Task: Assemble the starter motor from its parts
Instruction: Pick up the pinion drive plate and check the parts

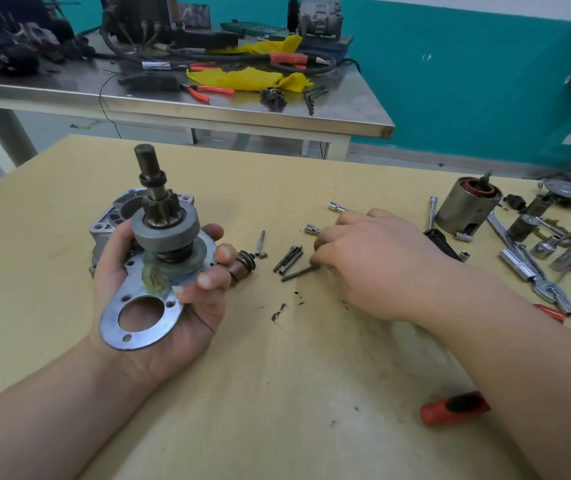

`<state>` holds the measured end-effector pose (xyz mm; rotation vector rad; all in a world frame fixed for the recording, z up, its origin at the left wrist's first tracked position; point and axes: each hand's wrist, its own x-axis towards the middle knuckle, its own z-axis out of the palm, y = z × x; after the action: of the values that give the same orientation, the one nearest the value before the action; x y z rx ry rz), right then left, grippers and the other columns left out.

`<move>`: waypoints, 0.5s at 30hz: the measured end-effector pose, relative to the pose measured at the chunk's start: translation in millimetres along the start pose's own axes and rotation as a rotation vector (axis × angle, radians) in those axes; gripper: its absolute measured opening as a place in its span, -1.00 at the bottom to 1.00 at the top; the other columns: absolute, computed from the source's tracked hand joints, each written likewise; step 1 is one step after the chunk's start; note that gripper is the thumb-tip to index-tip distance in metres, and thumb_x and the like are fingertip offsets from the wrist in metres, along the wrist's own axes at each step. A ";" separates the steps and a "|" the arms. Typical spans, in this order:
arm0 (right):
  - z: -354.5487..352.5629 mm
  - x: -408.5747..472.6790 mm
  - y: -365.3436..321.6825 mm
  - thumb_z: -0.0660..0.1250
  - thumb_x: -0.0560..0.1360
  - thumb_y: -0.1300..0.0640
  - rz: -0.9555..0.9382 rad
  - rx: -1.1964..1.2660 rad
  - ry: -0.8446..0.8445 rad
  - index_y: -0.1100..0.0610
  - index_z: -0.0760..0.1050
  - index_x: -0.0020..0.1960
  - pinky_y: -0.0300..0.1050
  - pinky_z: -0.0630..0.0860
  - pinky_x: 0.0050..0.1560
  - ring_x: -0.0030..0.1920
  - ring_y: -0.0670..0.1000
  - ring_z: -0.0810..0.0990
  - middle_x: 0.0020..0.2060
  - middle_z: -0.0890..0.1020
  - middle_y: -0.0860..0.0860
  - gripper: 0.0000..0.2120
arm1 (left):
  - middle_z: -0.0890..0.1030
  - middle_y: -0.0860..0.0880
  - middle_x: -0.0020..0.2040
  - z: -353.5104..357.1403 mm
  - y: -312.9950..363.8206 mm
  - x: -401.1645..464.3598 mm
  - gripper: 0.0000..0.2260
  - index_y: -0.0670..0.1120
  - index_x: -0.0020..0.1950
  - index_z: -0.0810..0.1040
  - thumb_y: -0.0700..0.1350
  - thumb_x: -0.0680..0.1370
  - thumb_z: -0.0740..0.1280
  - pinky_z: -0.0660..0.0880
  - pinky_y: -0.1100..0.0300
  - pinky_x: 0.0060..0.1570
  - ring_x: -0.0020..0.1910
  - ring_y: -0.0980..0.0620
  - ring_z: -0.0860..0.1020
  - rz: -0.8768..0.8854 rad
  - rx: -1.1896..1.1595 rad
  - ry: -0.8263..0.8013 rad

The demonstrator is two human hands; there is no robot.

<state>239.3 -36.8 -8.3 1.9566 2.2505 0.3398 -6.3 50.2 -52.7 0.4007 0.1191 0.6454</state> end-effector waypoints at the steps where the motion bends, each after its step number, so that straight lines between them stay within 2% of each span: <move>1: -1.1 1.3 -2.8 0.21 0.63 0.16 0.002 -0.003 0.028 -0.14 0.56 0.28 0.04 0.46 0.18 0.22 0.01 0.47 0.17 0.59 -0.18 -0.67 | 0.56 -0.25 -0.10 -3.1 2.3 -1.5 -0.54 -0.28 0.15 0.57 0.09 0.50 0.48 0.59 0.24 -0.49 -0.39 -0.09 0.59 -0.022 -0.051 -0.020; 4: -2.7 10.6 -20.3 0.19 0.60 0.21 -0.019 0.016 0.071 -0.10 0.53 0.32 0.05 0.46 0.17 0.22 0.04 0.46 0.19 0.58 -0.14 -0.62 | 0.57 -0.30 -0.08 -7.9 5.6 -0.1 -0.54 -0.32 0.16 0.60 0.09 0.56 0.41 0.62 0.17 -0.44 -0.36 -0.16 0.60 -0.067 -0.100 -0.041; 8: 0.1 15.2 -35.0 0.21 0.53 0.31 -0.036 0.040 0.005 -0.04 0.58 0.24 0.02 0.49 0.10 0.16 0.07 0.49 0.14 0.57 -0.09 -0.60 | 0.57 -0.31 -0.06 -6.3 5.0 1.0 -0.54 -0.32 0.16 0.61 0.07 0.55 0.46 0.63 0.15 -0.42 -0.33 -0.18 0.60 -0.089 -0.061 -0.076; 12: -0.7 6.3 -28.3 0.19 0.53 0.32 -0.026 0.074 -0.053 -0.02 0.58 0.26 0.02 0.52 0.15 0.17 0.06 0.49 0.14 0.56 -0.08 -0.58 | 0.57 -0.31 -0.06 -6.8 6.5 0.2 -0.55 -0.32 0.16 0.59 0.04 0.51 0.52 0.64 0.15 -0.43 -0.33 -0.18 0.61 -0.072 -0.057 -0.091; 15: -7.1 14.3 -30.9 0.17 0.54 0.33 0.040 0.154 0.002 0.02 0.55 0.32 0.07 0.56 0.16 0.21 0.07 0.48 0.20 0.57 -0.05 -0.56 | 0.57 -0.31 -0.05 -9.7 8.5 1.1 -0.54 -0.29 0.20 0.54 0.11 0.60 0.40 0.64 0.15 -0.40 -0.33 -0.17 0.61 -0.068 -0.078 -0.101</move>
<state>205.8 -27.1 -8.9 2.0775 2.3048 0.1769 -12.4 60.3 -58.2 0.3517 0.0111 0.5595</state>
